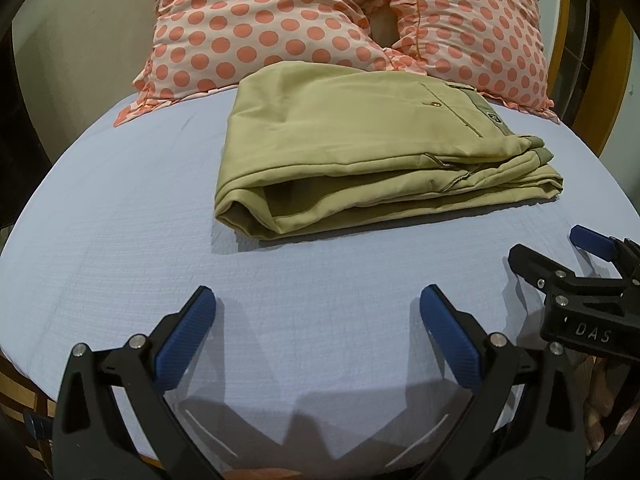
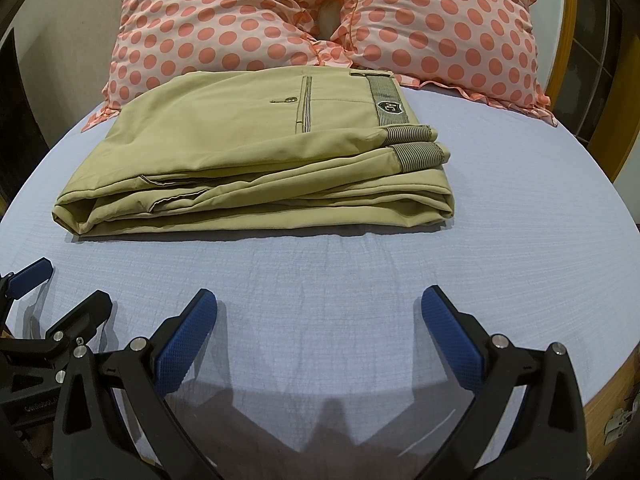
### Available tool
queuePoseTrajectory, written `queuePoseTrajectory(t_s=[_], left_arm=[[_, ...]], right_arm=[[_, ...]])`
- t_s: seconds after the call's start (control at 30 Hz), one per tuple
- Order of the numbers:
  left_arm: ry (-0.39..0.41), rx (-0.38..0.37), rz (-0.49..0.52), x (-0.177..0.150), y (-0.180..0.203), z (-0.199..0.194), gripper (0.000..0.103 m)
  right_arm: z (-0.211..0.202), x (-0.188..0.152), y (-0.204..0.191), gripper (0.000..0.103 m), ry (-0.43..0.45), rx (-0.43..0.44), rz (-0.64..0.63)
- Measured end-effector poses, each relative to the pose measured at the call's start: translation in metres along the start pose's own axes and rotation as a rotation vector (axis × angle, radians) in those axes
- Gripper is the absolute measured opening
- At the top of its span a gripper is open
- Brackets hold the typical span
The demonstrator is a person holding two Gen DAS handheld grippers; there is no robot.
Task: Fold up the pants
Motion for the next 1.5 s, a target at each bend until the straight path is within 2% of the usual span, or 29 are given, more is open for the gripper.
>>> queuePoseTrajectory(t_s=[1.5], left_arm=[[-0.006, 0.007, -0.009, 0.0019, -0.0027, 0.0024, 0.101]], right_arm=[[0.0008, 0.0011, -0.0004, 0.102, 0.003, 0.000, 0.001]])
Point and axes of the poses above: each gripper's, at about its wrist camera, not at the fingertips, and z roughly the way its jaws point, y to its right, x to its top, the point moved 9 cm from there along z, roughly the way its jaws point, and after that the axes turned 10 degrees about -x, right-handed, at the moved point
